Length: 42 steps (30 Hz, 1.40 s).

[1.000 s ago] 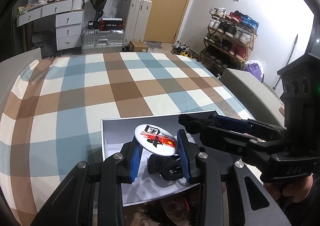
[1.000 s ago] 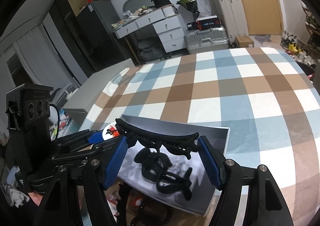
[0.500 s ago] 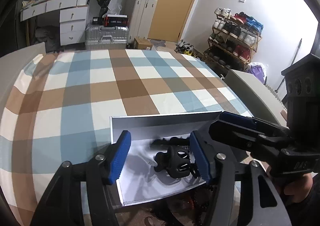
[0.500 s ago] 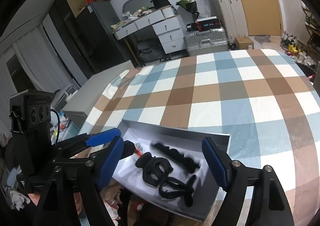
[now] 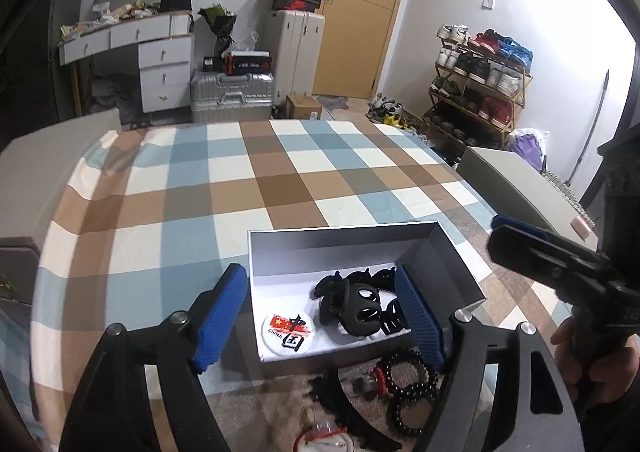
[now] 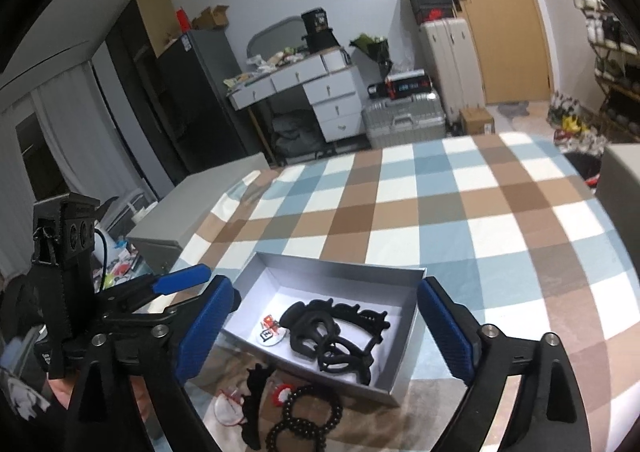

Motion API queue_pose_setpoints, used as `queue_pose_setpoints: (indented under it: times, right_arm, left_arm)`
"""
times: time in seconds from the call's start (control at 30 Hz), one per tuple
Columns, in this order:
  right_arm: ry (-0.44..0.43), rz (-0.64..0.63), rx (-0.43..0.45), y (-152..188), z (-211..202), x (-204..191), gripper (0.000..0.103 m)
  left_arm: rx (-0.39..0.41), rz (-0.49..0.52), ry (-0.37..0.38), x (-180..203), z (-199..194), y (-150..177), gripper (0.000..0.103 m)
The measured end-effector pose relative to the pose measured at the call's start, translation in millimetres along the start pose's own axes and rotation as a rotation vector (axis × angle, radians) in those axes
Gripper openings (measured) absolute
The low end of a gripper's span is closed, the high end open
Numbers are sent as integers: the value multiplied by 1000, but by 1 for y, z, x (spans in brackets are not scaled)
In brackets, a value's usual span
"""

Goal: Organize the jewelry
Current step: 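Withdraw the right gripper from the box back toward the pile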

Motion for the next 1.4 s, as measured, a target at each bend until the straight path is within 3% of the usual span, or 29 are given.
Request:
queue_pose_setpoints:
  times: [0.2,0.37,0.87,1.13,1.4]
  right_arm:
    - [0,-12,56,-2,-21,-5,101]
    - [2,-38,106,2,-38,-9,103]
    - [18,-153,154,40,-60,-26,103]
    - [6,-198,150,69,-56,-32,103]
    - [17,-205,115,84,-51,-28,103]
  left_arm:
    - [49,-7,-41,-3,-17,-1,81]
    - [74,-24,4,-1,-30,9,82]
    - [3,-43,-55,3,-36,64,97]
    - [-70,96,-132,14,-34,97,98]
    - [-83,122,-166,6,-31,102,98]
Point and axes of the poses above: each gripper's, at about its wrist camera, not at the fingertips, and z roughly the way its jaws point, x to its right, y to its underside, the point moved 8 cm from there along z, roughly the way its jaws point, and after that the axes turned 6 degrees about z, right-handed, at the moved point
